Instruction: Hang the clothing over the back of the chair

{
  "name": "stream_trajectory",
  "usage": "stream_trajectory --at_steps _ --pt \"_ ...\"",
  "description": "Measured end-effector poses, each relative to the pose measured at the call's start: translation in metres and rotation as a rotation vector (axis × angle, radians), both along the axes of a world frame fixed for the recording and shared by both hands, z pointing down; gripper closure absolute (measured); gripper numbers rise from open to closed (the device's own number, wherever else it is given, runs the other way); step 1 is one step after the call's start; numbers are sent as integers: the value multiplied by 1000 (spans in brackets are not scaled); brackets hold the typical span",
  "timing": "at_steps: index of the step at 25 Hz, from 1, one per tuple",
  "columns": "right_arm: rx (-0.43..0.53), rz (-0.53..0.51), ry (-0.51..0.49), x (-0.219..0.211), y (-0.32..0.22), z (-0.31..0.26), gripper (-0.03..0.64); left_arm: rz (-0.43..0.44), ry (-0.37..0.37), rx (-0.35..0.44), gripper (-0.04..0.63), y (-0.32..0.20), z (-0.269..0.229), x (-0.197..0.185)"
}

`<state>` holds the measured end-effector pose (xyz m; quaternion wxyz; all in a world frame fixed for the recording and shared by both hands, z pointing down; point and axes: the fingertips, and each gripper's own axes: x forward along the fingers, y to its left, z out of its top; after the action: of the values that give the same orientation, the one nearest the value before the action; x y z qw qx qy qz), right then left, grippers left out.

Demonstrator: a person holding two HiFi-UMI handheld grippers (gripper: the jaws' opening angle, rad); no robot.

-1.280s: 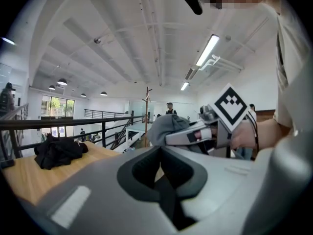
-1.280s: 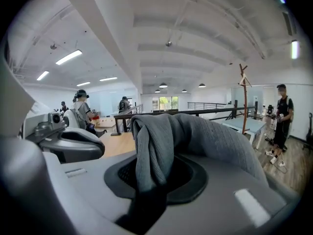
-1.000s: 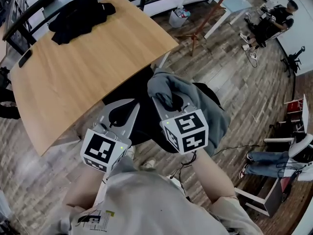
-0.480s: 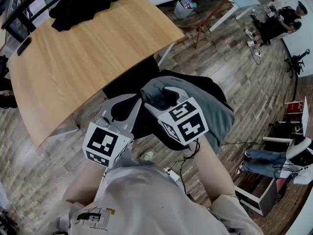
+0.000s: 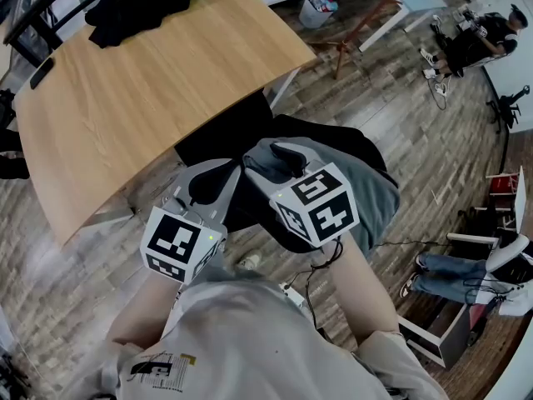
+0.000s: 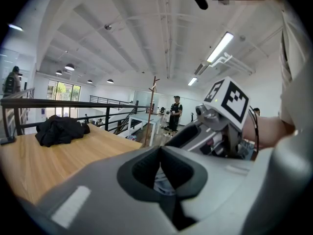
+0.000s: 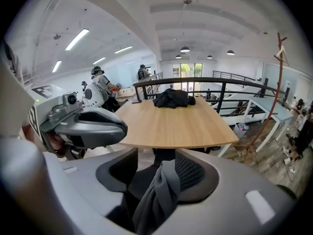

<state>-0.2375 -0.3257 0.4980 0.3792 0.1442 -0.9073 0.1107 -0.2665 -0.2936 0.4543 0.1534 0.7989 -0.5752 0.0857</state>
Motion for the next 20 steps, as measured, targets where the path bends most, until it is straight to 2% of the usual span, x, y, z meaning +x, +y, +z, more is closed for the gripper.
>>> stream_trajectory --at_steps 2,10,20 --pt "8 6 -9 2 0 -6 410 -4 -4 3 594 2 -2 0" --pt "58 53 -57 16 -11 -32 430 -17 -29 44 594 -2 -19 -4" --pt "171 158 -170 45 -19 -87 510 4 -90 138 594 -8 -62 12"
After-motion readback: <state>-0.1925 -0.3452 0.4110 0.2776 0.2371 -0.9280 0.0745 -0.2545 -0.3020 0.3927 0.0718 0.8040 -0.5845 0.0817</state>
